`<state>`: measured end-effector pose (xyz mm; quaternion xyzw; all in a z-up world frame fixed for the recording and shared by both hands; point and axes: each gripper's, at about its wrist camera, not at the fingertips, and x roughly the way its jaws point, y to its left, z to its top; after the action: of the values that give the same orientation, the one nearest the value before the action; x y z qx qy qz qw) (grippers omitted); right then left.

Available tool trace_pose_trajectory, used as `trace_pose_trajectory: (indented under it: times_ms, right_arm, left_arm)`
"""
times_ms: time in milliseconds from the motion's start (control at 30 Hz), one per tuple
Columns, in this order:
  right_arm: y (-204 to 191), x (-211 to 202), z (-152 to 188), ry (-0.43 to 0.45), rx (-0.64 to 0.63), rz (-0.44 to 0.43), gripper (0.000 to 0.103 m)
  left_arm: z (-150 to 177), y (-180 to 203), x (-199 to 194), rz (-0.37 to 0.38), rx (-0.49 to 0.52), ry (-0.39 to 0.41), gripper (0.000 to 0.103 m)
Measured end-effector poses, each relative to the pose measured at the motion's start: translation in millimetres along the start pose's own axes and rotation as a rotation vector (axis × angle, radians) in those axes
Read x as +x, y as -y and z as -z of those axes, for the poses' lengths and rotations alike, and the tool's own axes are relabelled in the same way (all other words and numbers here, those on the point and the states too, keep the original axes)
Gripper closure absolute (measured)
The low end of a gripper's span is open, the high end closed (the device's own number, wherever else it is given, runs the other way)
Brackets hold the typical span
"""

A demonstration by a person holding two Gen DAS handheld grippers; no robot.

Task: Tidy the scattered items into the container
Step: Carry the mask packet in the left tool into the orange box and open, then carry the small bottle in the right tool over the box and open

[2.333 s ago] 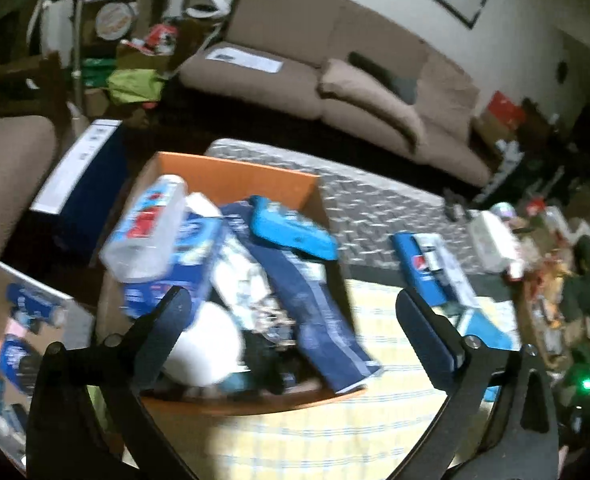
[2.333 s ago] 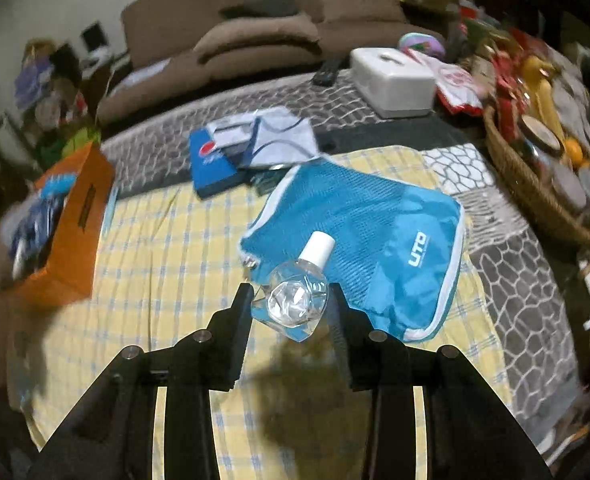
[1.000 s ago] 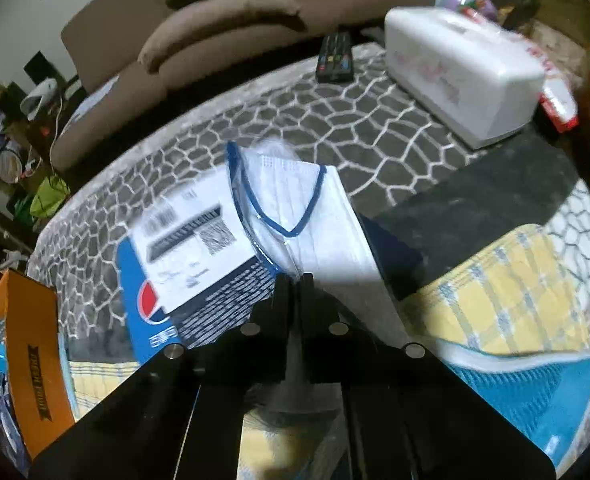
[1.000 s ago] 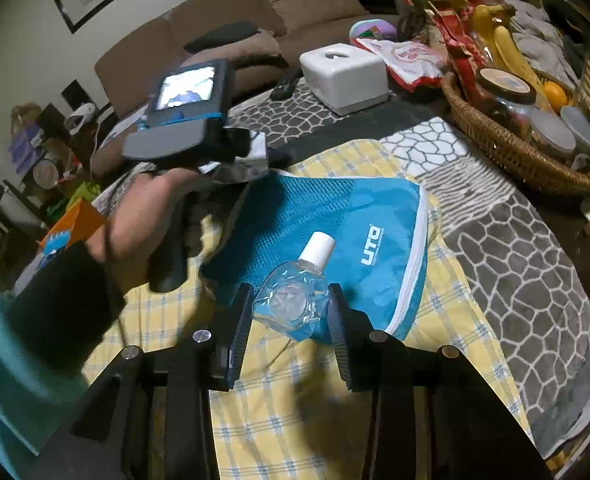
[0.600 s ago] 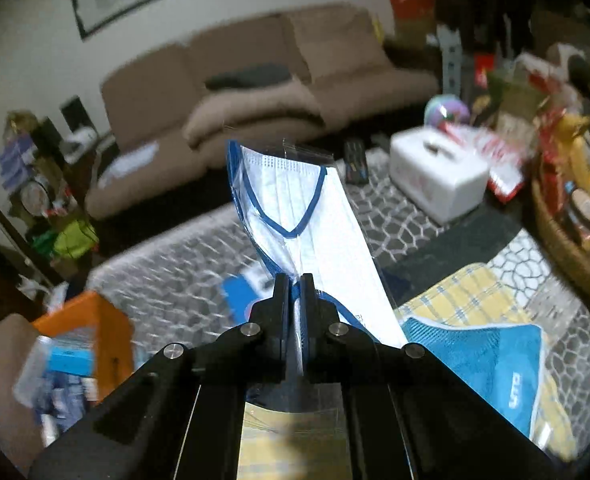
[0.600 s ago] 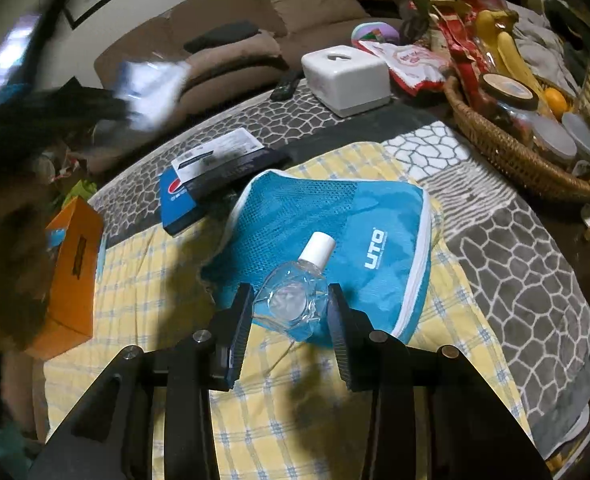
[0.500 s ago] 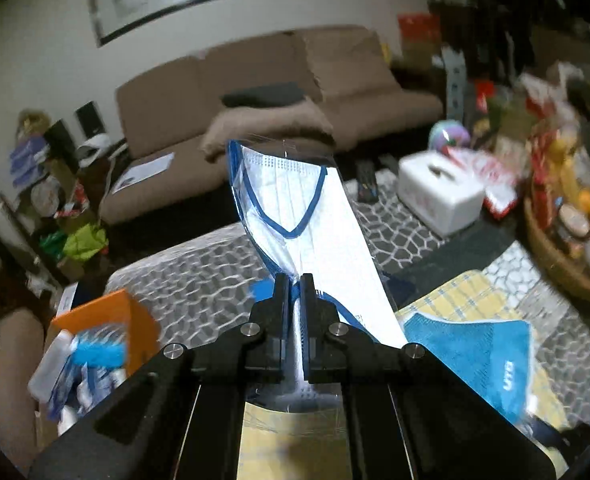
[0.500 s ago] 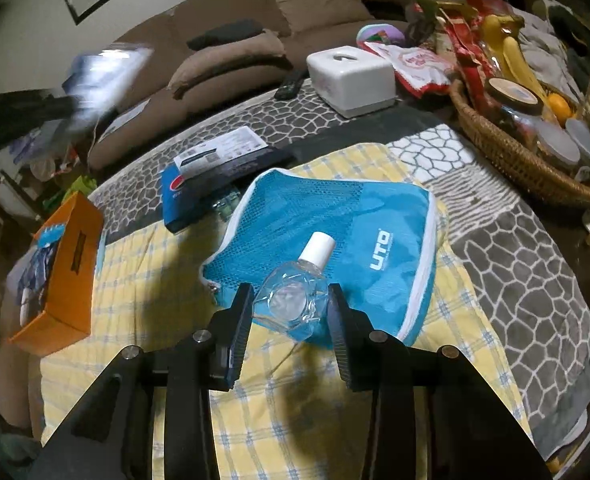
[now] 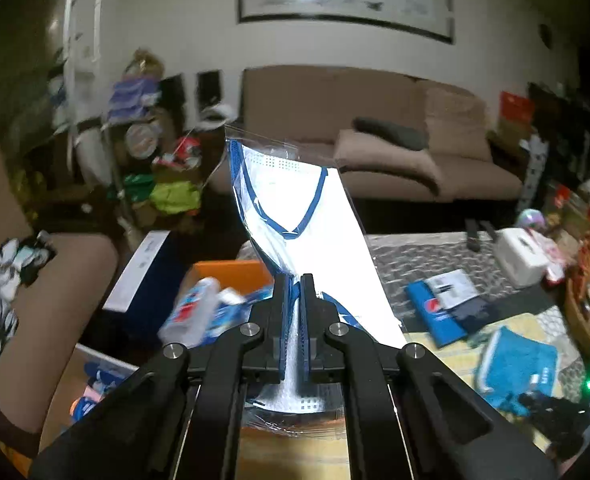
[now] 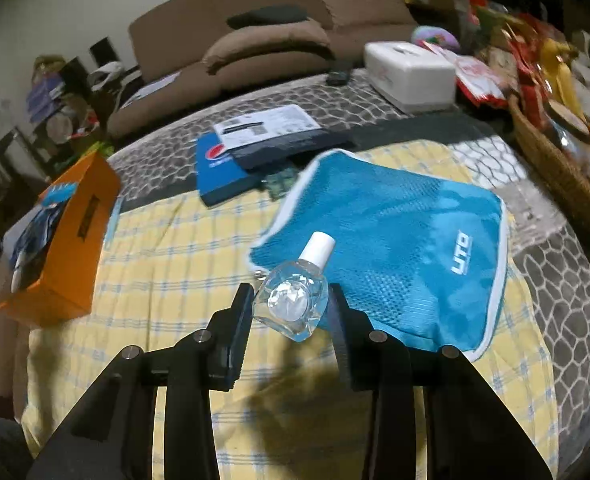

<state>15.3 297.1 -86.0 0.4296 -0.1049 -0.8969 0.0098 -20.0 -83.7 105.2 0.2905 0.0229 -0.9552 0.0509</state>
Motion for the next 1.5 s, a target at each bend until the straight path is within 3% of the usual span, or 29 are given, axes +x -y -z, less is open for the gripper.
trace_pose_trajectory:
  times_ms: [100,167,267,300,367,400,467,533,633,700,733,833,900,967,1067,1100,1233,1367,1500]
  right_arm:
    - [0,6,4,-0.018,0.044,-0.091,0.066]
    - [6,13,8,-0.034,0.099,-0.113,0.066]
    - [15,17,9,-0.036,0.153,-0.113,0.066]
    - [15,16,8,-0.031,0.156,-0.105,0.066]
    - [18,13,5,-0.015,0.164,-0.097,0.066]
    - [19,11,4,-0.007,0.169,-0.102,0.066]
    - [20,5,2,0.016,0.170,-0.111,0.066]
    - [19,0,1,0.027,0.153,-0.122,0.066]
    - [10,-3,0,0.025,0.126,-0.154,0.066]
    - [-5,-7,-2,0.015,0.104,-0.192,0.066]
    - [-15,-9,-3,0.013,0.089,-0.210,0.066]
    - [-61,-19,-10,0.005,0.001,-0.284,0.066]
    - [-101,-17,-15,-0.037,-0.055,-0.352,0.066]
    - [-148,-6,-18,-0.120,-0.096,-0.433,0.066]
    - [-221,23,-18,-0.284,-0.189,-0.536,0.066]
    - [-242,33,-17,-0.333,-0.238,-0.533,0.066]
    - [-290,59,-22,-0.360,-0.359,-0.450,0.066]
    - [-304,87,-39,-0.367,-0.365,-0.378,0.066]
    - [-319,107,-50,-0.362,-0.402,-0.329,0.066]
  left_arm:
    - [15,-57,27,-0.085,-0.079,-0.025,0.098]
    - [28,-92,53,-0.054,-0.145,-0.082,0.098]
    - [46,-127,89,0.033,-0.205,-0.160,0.098]
    - [48,-136,107,0.090,-0.230,-0.226,0.098]
    - [49,-142,127,0.215,-0.260,-0.283,0.098]
    - [49,-141,132,0.229,-0.251,-0.298,0.098]
    - [50,-131,149,0.197,-0.166,-0.359,0.098]
    - [55,-129,159,0.137,-0.158,-0.409,0.096]
    - [62,-129,169,0.115,-0.187,-0.451,0.081]
    - [62,-126,168,0.101,-0.184,-0.475,0.048]
    - [61,-127,165,0.109,-0.191,-0.482,0.043]
    - [52,-133,144,0.099,-0.201,-0.394,0.038]
    - [45,-138,131,0.050,-0.202,-0.335,0.027]
    - [40,-146,123,0.014,-0.236,-0.286,0.025]
    - [40,-162,123,0.053,-0.312,-0.293,0.025]
    - [41,-164,123,0.061,-0.321,-0.299,0.025]
    - [40,-168,119,0.053,-0.312,-0.296,0.025]
    - [37,-162,114,0.107,-0.318,-0.281,0.025]
    - [32,-151,111,0.113,-0.280,-0.270,0.025]
